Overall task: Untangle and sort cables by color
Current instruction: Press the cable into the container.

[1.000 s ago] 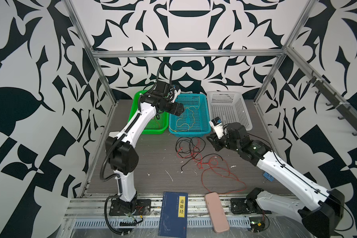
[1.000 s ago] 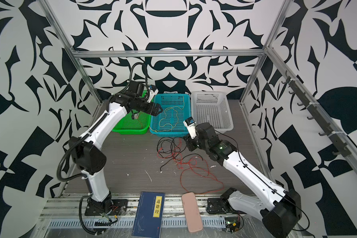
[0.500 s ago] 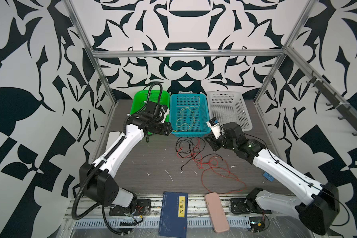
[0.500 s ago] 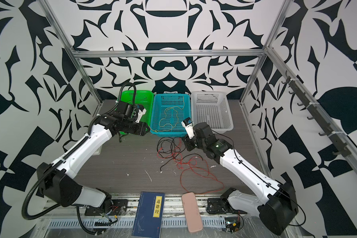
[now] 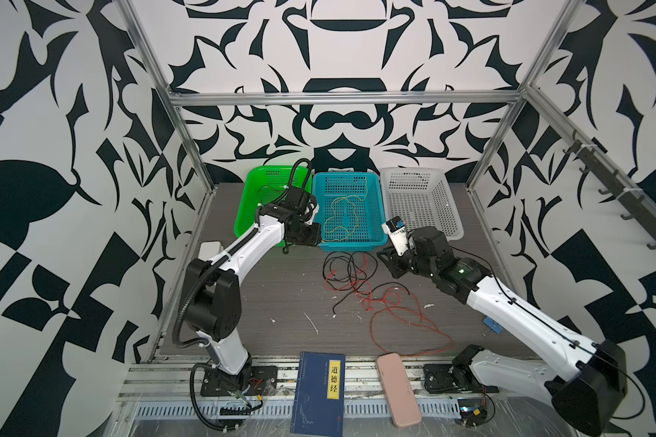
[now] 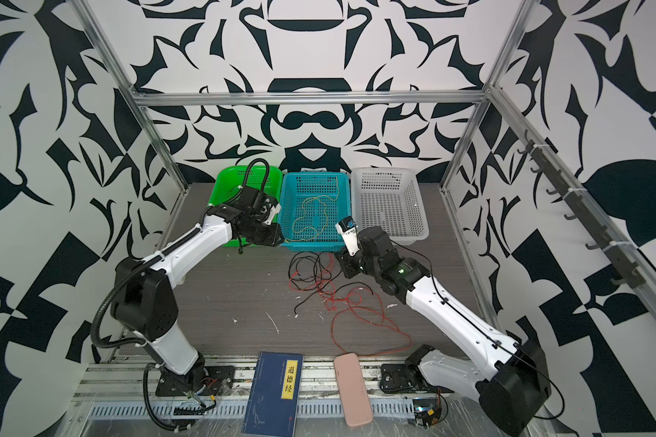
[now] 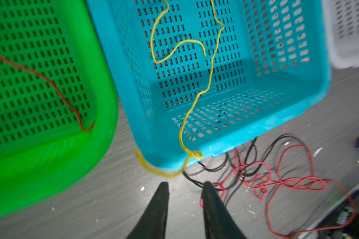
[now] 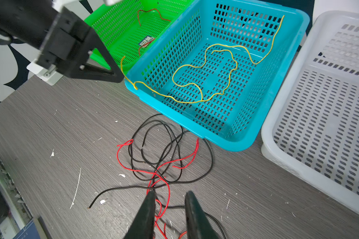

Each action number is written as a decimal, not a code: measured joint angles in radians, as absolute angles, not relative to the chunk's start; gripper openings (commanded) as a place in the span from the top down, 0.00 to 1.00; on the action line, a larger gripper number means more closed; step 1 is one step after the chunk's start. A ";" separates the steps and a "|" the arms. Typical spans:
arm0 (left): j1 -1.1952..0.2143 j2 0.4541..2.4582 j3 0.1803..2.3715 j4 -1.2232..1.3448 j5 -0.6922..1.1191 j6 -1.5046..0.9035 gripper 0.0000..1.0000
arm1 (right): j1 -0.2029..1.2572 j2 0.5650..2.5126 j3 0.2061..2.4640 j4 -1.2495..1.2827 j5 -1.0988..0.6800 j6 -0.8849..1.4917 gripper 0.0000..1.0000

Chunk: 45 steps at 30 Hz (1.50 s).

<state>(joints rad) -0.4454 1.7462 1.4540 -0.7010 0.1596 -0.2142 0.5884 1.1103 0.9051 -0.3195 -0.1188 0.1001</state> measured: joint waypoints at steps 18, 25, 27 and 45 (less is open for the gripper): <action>-0.445 1.941 1.722 -0.670 0.184 -0.169 0.62 | 0.588 1.121 0.905 -0.325 -0.128 0.102 0.66; -0.443 1.490 1.287 -0.346 0.405 -0.230 0.01 | 0.588 1.182 0.905 -0.346 -0.126 0.115 0.45; -0.443 1.361 1.176 -0.234 0.490 -0.278 0.00 | 0.584 1.192 0.897 -0.332 -0.126 0.131 0.45; -0.705 1.224 0.724 -0.322 0.074 -0.292 0.20 | 0.577 1.258 0.875 -0.314 -0.128 0.160 0.46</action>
